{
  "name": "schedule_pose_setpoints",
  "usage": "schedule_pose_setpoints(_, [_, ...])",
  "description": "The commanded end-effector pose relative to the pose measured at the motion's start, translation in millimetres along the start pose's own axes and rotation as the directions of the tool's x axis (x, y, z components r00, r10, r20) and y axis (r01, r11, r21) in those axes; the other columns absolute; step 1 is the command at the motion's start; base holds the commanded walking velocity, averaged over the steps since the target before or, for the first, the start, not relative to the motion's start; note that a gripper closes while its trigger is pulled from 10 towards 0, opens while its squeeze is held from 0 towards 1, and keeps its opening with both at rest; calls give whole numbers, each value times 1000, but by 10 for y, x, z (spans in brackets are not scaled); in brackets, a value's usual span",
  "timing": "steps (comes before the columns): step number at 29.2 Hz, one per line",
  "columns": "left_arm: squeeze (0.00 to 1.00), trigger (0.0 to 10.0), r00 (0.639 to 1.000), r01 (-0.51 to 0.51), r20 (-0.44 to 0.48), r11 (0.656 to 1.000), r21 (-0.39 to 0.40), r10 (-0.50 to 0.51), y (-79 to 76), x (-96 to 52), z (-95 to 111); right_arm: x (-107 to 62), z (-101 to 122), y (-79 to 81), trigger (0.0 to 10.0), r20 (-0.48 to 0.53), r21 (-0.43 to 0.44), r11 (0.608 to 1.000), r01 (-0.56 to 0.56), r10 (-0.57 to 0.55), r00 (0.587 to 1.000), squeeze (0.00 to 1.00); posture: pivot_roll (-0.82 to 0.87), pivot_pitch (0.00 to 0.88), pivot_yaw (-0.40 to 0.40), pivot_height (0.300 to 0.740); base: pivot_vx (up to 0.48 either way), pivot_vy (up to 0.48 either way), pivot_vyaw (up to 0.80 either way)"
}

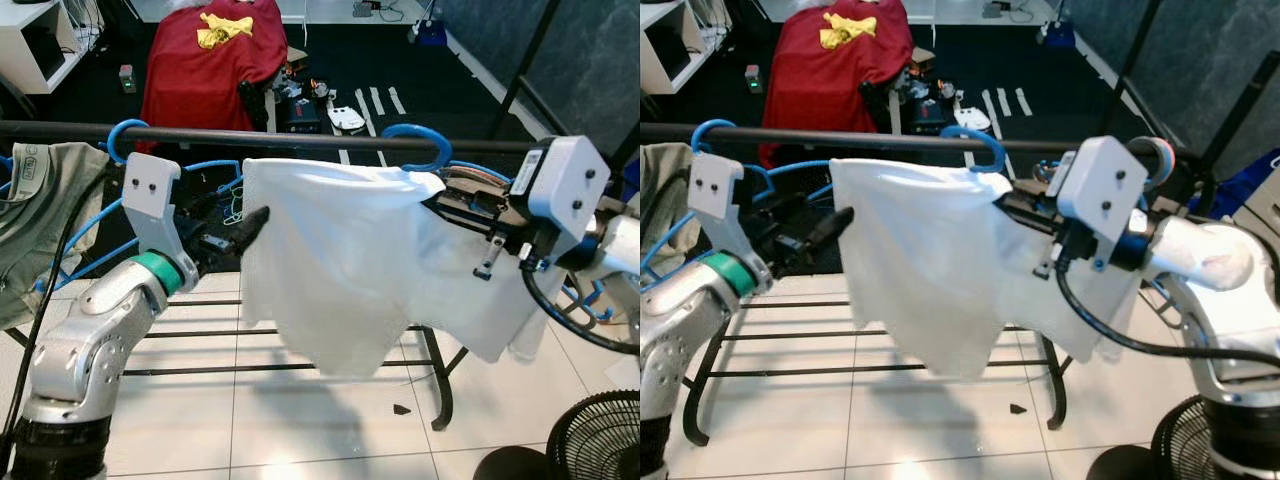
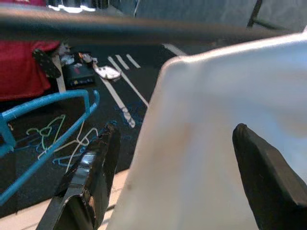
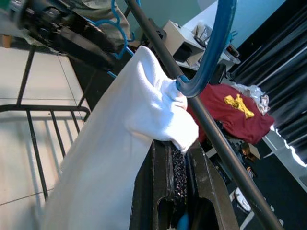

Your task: Hang hanger

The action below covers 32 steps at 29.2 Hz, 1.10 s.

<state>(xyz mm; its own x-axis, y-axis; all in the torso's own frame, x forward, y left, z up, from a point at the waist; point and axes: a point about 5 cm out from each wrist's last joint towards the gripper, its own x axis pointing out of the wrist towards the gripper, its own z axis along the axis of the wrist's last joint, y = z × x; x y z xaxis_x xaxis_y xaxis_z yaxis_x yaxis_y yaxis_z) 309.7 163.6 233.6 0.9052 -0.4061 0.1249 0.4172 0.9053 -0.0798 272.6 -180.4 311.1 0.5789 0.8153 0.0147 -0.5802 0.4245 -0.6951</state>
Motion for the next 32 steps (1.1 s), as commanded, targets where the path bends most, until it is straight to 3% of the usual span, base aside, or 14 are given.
schedule_pose_setpoints(1, [1000,10000,1000,-6,7,1000,-1,6,-1,13,-17,11,88,23,0,44,-9,1000,-17,17,999,0,-74,35,107,740,0,0,0])
schedule_pose_setpoints(4, [1000,10000,996,85,-17,996,6,-84,-147,40,-75,53,100,68,0,61,7,999,-45,45,997,0,-74,37,105,740,0,0,0])
schedule_pose_setpoints(7, [1000,10000,995,96,-21,995,7,-96,-171,47,-90,61,103,75,0,63,9,999,-49,48,997,0,-74,36,105,740,0,0,0])
schedule_pose_setpoints(8, [0,0,995,99,-21,995,12,-99,-181,52,-96,70,99,80,0,63,9,999,-52,51,997,0,-76,36,106,740,0,0,0])
schedule_pose_setpoints(21, [0,0,999,49,6,992,114,-50,-116,-19,-63,77,29,74,0,34,16,998,-52,52,998,0,-65,35,101,740,0,0,0])
schedule_pose_setpoints(32, [0,0,996,82,29,989,126,-86,-167,-56,-26,78,-3,72,0,12,13,999,-50,50,999,0,-65,38,102,740,0,0,0])
